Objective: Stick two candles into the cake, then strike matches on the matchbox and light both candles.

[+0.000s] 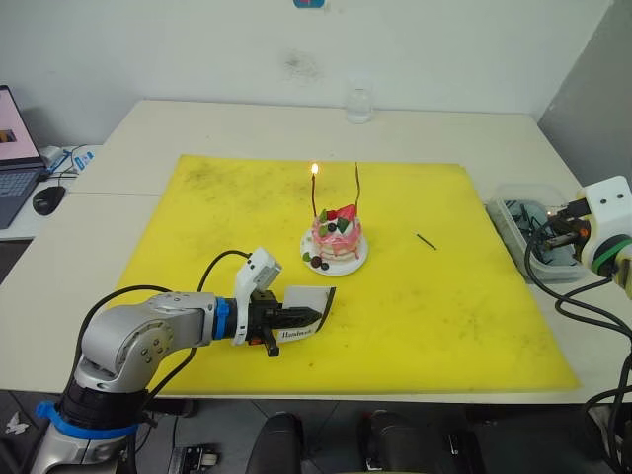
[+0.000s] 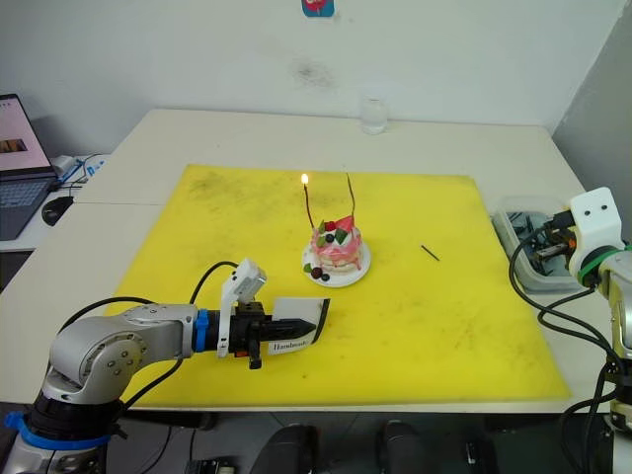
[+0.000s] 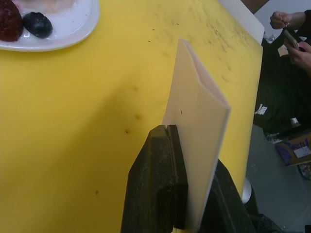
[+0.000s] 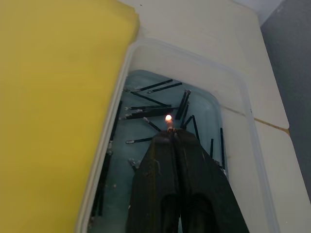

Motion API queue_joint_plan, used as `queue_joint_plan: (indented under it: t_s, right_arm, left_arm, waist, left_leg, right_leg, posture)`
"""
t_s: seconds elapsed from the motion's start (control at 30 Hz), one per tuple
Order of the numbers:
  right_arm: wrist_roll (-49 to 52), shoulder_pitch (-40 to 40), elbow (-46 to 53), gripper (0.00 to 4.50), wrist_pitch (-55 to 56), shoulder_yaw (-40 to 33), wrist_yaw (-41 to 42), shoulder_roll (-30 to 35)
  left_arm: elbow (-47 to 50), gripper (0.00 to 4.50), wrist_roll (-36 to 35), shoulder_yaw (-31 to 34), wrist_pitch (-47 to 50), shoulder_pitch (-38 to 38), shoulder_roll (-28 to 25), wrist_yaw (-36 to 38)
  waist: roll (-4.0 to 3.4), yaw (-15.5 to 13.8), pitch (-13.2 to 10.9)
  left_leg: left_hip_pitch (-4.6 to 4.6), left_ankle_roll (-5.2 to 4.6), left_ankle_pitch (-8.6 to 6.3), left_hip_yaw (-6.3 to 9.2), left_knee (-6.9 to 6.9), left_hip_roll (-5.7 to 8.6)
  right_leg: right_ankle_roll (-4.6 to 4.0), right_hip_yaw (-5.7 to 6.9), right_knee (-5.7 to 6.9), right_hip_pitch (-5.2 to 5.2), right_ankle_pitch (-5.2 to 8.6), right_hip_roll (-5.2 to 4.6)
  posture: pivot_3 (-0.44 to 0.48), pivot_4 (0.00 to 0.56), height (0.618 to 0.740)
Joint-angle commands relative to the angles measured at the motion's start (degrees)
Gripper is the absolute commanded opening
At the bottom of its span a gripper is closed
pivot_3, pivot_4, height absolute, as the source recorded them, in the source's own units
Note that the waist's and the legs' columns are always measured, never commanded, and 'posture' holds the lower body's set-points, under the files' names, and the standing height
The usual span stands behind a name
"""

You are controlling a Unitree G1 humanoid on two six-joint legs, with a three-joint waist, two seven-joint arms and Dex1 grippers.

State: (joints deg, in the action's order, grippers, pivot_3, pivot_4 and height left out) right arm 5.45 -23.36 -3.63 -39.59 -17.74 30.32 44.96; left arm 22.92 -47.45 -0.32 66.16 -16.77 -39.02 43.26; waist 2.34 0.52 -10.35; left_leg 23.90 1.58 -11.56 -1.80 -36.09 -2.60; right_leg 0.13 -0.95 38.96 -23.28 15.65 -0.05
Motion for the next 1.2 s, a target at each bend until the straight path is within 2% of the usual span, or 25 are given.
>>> queue_joint_plan:
  t_s: [0.03,0.17,0.33,0.47,0.5,0.57,0.7,0.87,0.97,1.2]
  right_arm:
    - [-1.01,-2.41,-3.29,0.01,3.43,0.03,-2.92,-0.09]
    - [-0.4,-4.87,-8.25,0.93,5.3,0.2,-5.54,-1.65]
    - [-0.29,-5.47,-8.61,2.74,7.09,-0.16,-7.53,-2.04]
    - [0.23,-3.84,-4.04,4.23,8.55,-1.73,-9.35,-2.23]
    - [0.66,-3.48,-2.11,4.46,9.19,-2.09,-9.12,-2.06]
    - [2.74,-2.66,2.75,4.46,9.61,-2.7,-7.11,-1.66]
    - [8.75,1.8,13.6,4.46,10.8,-1.87,2.18,-0.85]
    - [15.32,7.0,21.48,4.46,9.65,2.7,8.03,-4.8]
    - [13.11,7.49,18.65,4.46,12.89,7.56,8.12,-7.78]
    - [8.1,0.9,3.46,4.46,22.21,14.21,5.98,-16.24]
  left_arm:
    - [1.59,0.0,-1.48,0.2,-0.06,-0.19,0.32,0.45]
    - [1.11,0.0,-1.29,0.0,-0.12,-0.87,0.21,0.54]
    - [0.52,0.0,-0.92,0.24,-0.35,-1.11,-0.28,0.74]
    - [0.53,0.0,-0.76,0.08,-0.52,-1.27,-0.12,0.59]
    - [0.44,0.0,-0.72,0.11,-0.58,-1.42,-0.05,0.55]
    - [0.2,0.0,-0.68,0.23,-0.67,-1.68,0.02,0.54]
    - [-0.32,0.0,-0.47,0.3,-0.95,-2.01,-0.16,0.81]
    - [-1.6,0.0,-0.15,0.18,-1.41,-3.12,-0.3,1.26]
    - [-1.88,0.0,-0.25,0.16,-1.33,-3.72,-0.27,1.37]
    - [-2.39,0.0,0.04,0.16,-1.2,-4.94,-1.05,2.05]
  waist:
    - [-0.01,0.03,0.01]
    - [-0.02,0.14,0.01]
    - [-0.03,0.34,0.01]
    - [-0.04,0.35,0.01]
    - [-0.05,0.35,0.01]
    - [-0.06,0.37,0.01]
    - [-0.09,0.48,0.01]
    - [-0.09,0.5,0.01]
    - [-0.09,0.64,0.01]
    - [-0.09,1.16,0.01]
  left_leg:
    - [0.0,0.0,0.0,0.0,0.0,0.0]
    - [0.0,0.0,0.0,0.01,0.0,0.0]
    - [0.01,0.0,0.0,0.0,0.0,0.01]
    - [0.01,0.0,0.0,0.01,0.0,0.0]
    - [0.01,0.0,0.0,0.01,0.0,0.0]
    - [0.01,0.0,0.0,0.02,0.0,-0.01]
    - [0.0,0.0,0.0,0.06,0.01,-0.04]
    - [-0.02,0.0,0.0,0.11,0.0,-0.09]
    - [-0.04,0.0,0.0,0.1,-0.02,-0.08]
    - [-0.02,0.0,0.01,0.05,-0.04,-0.03]
  right_leg:
    - [0.0,0.0,0.0,0.0,0.0,0.01]
    - [0.01,0.01,0.01,0.0,0.0,0.06]
    - [0.01,0.0,0.01,0.0,0.0,0.09]
    - [0.01,0.0,0.01,0.0,0.0,0.09]
    - [0.01,0.0,0.01,0.0,0.0,0.09]
    - [0.01,0.0,0.01,0.0,0.0,0.09]
    - [0.02,0.04,0.01,0.02,0.0,0.09]
    - [0.03,0.07,0.02,0.05,0.0,0.09]
    - [0.05,0.06,0.05,0.05,-0.02,0.08]
    - [0.09,0.01,0.04,0.03,-0.06,0.14]
  posture:
    - [0.0,0.15,0.74]
    - [0.0,0.15,0.74]
    - [0.0,0.15,0.74]
    - [0.0,0.15,0.74]
    - [0.0,0.15,0.74]
    - [0.0,0.15,0.74]
    - [0.0,0.15,0.74]
    - [0.0,0.15,0.74]
    - [0.0,0.15,0.74]
    - [0.0,0.15,0.74]
